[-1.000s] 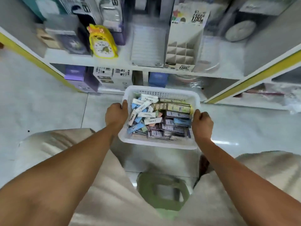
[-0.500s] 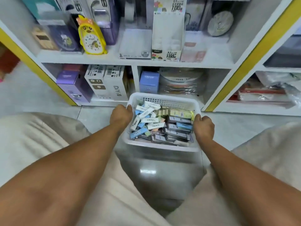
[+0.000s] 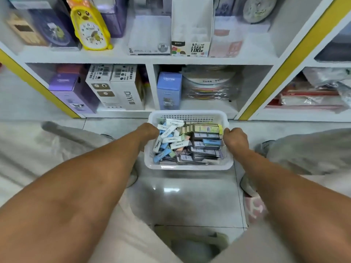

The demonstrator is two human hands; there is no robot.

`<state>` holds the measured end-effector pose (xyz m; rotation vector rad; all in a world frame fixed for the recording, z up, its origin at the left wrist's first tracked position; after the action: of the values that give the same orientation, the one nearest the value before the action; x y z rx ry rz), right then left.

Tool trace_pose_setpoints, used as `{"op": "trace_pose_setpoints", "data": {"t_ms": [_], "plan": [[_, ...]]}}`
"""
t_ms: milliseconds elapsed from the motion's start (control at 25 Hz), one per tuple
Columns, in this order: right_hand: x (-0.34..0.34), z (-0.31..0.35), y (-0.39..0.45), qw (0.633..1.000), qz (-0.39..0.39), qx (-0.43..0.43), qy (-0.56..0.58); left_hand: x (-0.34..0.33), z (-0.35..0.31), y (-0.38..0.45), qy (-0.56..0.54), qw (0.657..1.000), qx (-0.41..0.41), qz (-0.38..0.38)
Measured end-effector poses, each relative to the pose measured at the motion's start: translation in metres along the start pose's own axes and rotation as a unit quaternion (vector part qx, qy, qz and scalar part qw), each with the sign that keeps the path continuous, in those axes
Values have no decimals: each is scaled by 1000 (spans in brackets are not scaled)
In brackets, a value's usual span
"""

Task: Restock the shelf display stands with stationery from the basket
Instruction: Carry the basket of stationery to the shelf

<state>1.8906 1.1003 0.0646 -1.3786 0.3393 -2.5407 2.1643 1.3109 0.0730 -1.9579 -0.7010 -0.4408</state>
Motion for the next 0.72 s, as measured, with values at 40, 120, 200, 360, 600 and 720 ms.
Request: {"op": "trace_pose_setpoints", "data": {"t_ms": [40, 120, 200, 360, 600, 720], "plan": [[-10, -7, 7, 1000, 12, -4, -15, -9, 4, 11, 9, 1000, 12, 14], [-28, -21, 19, 999, 28, -11, -34, -27, 10, 27, 28, 999, 28, 21], [-49, -37, 29, 998, 38, -27, -52, -48, 20, 44, 14, 998, 43, 33], [-80, -60, 34, 993, 73, -51, -82, -77, 42, 66, 1, 997, 49, 55], [-104, -31, 5, 941, -18, 200, -273, -76, 22, 66, 201, 974, -40, -97], [-144, -33, -19, 937, 55, 245, -244, -93, -11, 54, 240, 933, -233, -134]]}}
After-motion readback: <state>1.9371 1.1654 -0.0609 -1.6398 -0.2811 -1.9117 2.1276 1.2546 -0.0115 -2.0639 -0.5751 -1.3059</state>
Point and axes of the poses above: each hand's wrist, its own y-axis towards the middle knuckle, its own x-axis out of the back of the hand, z = x × y, the point moved 8 cm from there along y, towards the middle knuckle, and after that the axes turned 5 degrees about -z, right-handed, at the moved point
